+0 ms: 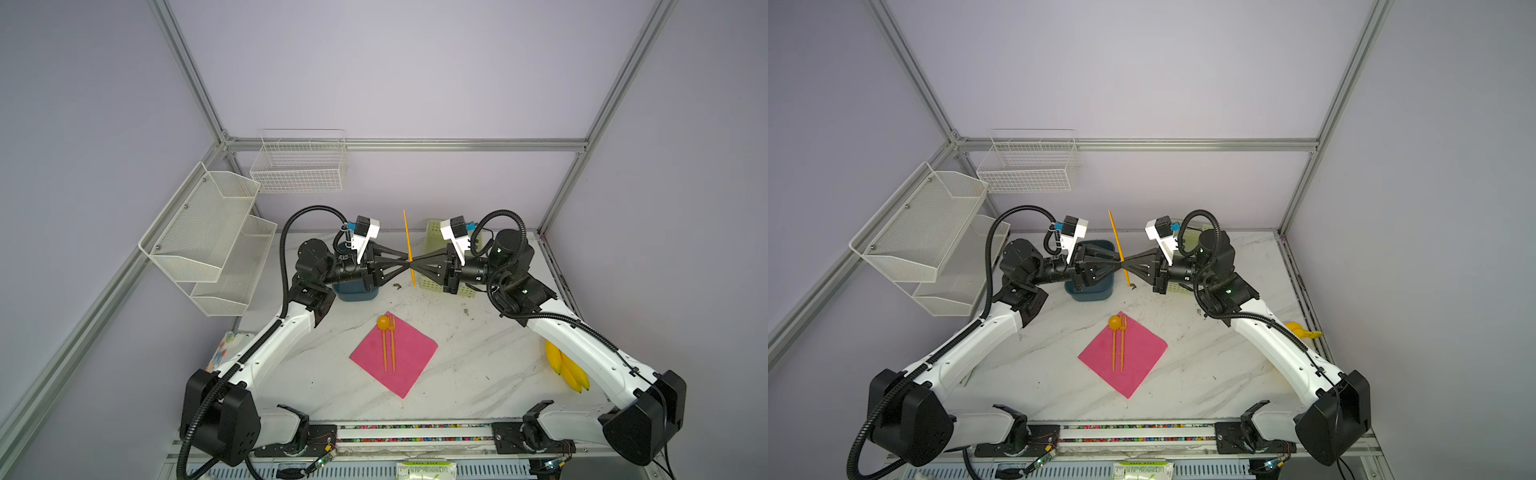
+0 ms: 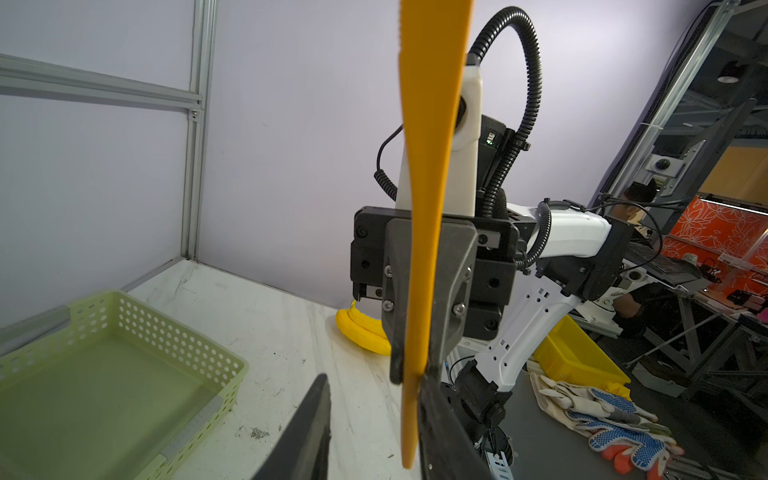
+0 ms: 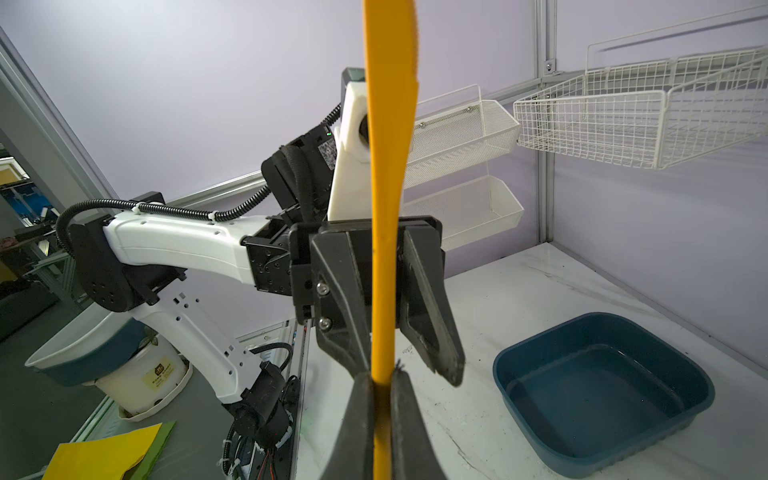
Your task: Place the utensils on the paper napkin and roll it up
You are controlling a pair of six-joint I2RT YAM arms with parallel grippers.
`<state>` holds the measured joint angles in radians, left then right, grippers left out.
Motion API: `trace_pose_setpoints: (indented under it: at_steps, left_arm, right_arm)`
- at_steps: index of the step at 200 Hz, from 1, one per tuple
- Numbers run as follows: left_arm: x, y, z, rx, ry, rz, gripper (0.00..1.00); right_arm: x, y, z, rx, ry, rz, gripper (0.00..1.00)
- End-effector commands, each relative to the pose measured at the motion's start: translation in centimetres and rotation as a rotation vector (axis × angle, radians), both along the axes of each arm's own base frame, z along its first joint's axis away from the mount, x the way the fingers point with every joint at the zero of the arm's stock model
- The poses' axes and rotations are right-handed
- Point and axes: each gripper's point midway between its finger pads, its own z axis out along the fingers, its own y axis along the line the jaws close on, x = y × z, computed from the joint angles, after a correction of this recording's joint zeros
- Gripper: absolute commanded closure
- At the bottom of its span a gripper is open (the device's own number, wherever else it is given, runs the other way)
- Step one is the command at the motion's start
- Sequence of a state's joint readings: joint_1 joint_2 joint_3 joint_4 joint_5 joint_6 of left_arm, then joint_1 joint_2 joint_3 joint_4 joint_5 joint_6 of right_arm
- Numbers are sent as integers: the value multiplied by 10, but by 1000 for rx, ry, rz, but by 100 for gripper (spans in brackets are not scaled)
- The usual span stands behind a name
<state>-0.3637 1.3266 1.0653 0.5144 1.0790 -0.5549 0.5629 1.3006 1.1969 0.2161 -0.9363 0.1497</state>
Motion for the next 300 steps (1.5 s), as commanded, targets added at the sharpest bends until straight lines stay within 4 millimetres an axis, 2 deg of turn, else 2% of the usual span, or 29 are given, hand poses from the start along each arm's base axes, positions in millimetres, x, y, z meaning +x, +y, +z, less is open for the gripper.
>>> trace_pose_setpoints:
  at_steps: [1, 121, 167, 200, 218, 253, 300]
  left_arm:
    - [-16, -2, 55, -55, -144, -37, 65]
    - [-22, 2, 67, -78, -172, -23, 48]
    - [-25, 1, 63, -77, -174, -40, 39]
    - [-26, 2, 63, -83, -176, -44, 38]
    - [-26, 2, 64, -86, -174, -44, 40]
    - [-24, 0, 66, -90, -172, -55, 56]
    - [-25, -4, 66, -90, -168, -76, 68]
  right_arm:
    - [-12, -1, 1, -6, -24, 39, 100]
    - [-7, -2, 0, -18, -30, 2, 100]
    - [-4, -2, -2, -26, -28, -13, 100]
    - [-4, -4, 0, -23, -34, -24, 100]
    - [-8, -2, -2, -24, -31, 7, 100]
    - [-14, -1, -6, -23, -19, 46, 100]
    - [-19, 0, -5, -18, -16, 75, 100]
